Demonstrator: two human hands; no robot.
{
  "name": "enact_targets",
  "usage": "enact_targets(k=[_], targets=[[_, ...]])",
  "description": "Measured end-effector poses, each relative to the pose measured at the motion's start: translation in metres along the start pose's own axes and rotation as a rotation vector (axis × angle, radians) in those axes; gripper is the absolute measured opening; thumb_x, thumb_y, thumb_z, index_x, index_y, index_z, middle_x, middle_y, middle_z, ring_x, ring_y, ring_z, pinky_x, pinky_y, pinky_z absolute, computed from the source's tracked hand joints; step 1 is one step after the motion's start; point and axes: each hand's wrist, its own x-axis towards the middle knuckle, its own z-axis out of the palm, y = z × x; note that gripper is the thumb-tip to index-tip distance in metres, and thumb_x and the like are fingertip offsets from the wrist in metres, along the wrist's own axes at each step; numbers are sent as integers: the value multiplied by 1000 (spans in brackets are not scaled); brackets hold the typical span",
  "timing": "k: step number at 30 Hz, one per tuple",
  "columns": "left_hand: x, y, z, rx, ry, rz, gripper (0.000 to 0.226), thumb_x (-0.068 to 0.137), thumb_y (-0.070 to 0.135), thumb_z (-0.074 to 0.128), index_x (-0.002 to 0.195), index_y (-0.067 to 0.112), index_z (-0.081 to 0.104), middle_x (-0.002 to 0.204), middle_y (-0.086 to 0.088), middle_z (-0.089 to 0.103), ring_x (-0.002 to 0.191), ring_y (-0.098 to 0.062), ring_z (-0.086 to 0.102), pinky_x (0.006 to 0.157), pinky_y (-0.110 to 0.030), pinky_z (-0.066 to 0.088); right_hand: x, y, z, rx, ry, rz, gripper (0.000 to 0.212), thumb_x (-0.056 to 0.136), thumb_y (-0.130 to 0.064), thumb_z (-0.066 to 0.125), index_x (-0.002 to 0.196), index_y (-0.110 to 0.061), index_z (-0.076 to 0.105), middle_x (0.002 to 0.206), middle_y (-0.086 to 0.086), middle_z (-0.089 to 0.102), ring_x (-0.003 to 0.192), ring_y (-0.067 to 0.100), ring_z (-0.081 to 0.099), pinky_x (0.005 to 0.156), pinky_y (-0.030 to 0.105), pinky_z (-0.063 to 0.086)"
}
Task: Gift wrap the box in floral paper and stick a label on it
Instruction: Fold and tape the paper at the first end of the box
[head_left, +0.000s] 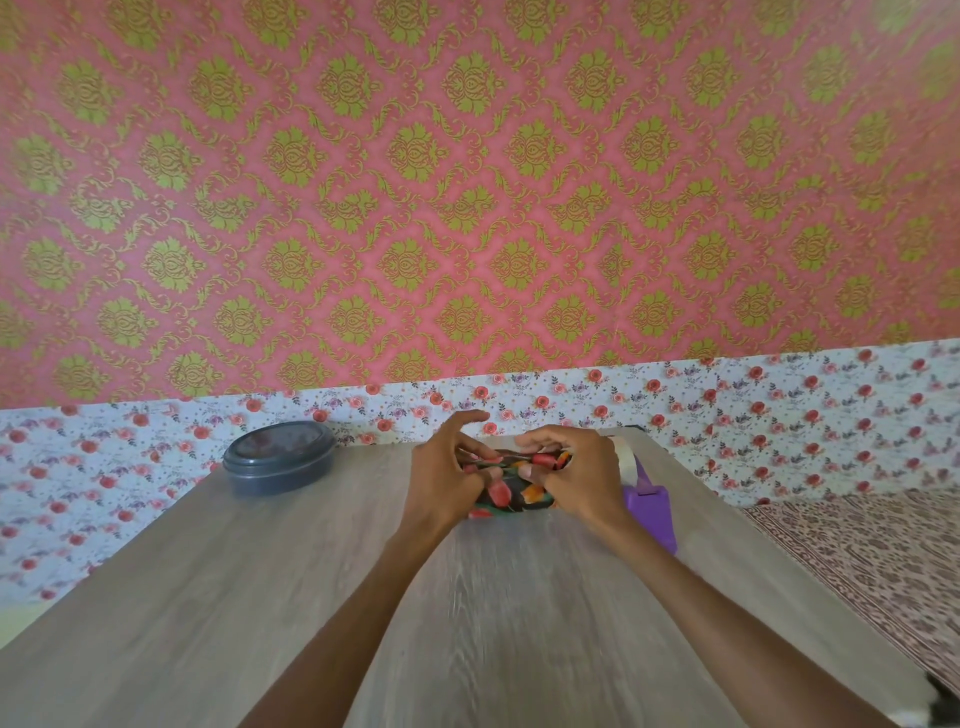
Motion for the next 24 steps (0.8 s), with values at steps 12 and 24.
enact_targets(k=[12, 24], targets=[[-19, -29, 19, 261, -99, 8, 27, 80, 30, 77, 107, 31, 75, 97, 11, 76, 79, 1, 68, 75, -27, 58, -21, 28, 4, 4, -19, 52, 30, 66, -2, 86, 87, -22, 78, 85, -17, 73, 80, -8, 67, 68, 8, 50], [-54, -35, 50, 637, -184, 163, 34, 85, 34, 68, 118, 38, 62, 108, 11, 72, 102, -18, 62, 94, -31, 43, -61, 70, -13, -480, -89, -300, 25, 68, -22, 86, 91, -28, 77, 90, -12, 74, 80, 7, 65, 65, 15, 42]])
